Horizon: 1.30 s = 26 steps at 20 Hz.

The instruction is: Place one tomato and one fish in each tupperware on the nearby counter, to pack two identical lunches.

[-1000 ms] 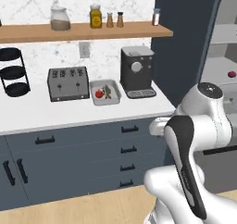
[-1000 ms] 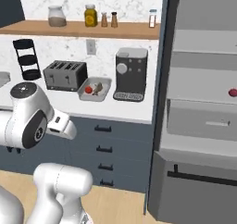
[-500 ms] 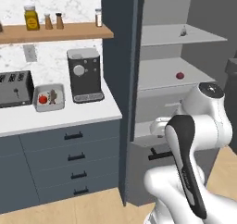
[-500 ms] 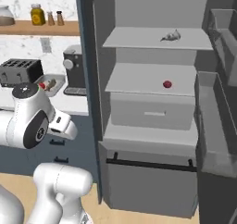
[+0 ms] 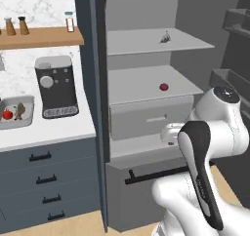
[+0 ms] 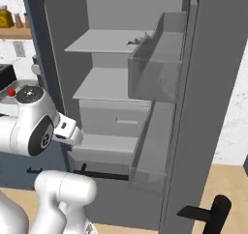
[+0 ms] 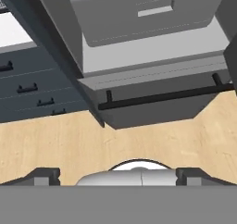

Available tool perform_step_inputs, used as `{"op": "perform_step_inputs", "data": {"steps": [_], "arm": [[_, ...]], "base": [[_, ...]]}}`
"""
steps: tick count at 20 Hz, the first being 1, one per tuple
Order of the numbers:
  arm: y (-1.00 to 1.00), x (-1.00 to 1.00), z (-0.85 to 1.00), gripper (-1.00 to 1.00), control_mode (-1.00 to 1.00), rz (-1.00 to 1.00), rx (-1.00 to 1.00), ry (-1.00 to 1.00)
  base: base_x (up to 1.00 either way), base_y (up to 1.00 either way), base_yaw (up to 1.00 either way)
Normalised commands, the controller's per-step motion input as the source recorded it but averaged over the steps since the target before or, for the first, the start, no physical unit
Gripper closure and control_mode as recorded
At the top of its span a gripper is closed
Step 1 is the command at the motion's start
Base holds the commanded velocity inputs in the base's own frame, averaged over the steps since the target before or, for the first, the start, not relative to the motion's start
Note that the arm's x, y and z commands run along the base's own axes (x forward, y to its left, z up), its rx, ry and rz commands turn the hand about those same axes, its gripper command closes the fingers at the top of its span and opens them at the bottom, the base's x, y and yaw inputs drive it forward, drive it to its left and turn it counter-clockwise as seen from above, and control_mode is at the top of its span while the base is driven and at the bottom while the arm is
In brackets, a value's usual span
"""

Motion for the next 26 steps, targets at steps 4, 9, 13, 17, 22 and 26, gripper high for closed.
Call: {"op": "perform_step_inputs", "data": {"steps": [4, 9, 13, 17, 22, 26], "arm": [[0.0, 0.0, 0.0, -1.0, 1.0, 0.0, 0.0, 0.0], [0.0, 0.0, 0.0, -1.0, 1.0, 0.0, 0.0, 0.0], [0.0, 0.0, 0.0, -1.0, 1.0, 0.0, 0.0, 0.0], [0.0, 0.0, 0.0, -1.0, 1.0, 0.0, 0.0, 0.0], [-0.23, 0.53, -0.35, -1.0, -1.0, 0.0, -0.03, -0.14], [-0.41, 0.59, -0.43, -1.0, -1.0, -0.02, -0.07, -0.23]], "base": [[0.83, 0.06, 0.0], [0.43, -0.32, 0.0], [0.53, -0.31, 0.0], [0.65, -0.04, 0.0], [0.0, 0.0, 0.0], [0.0, 0.0, 0.0]]}}
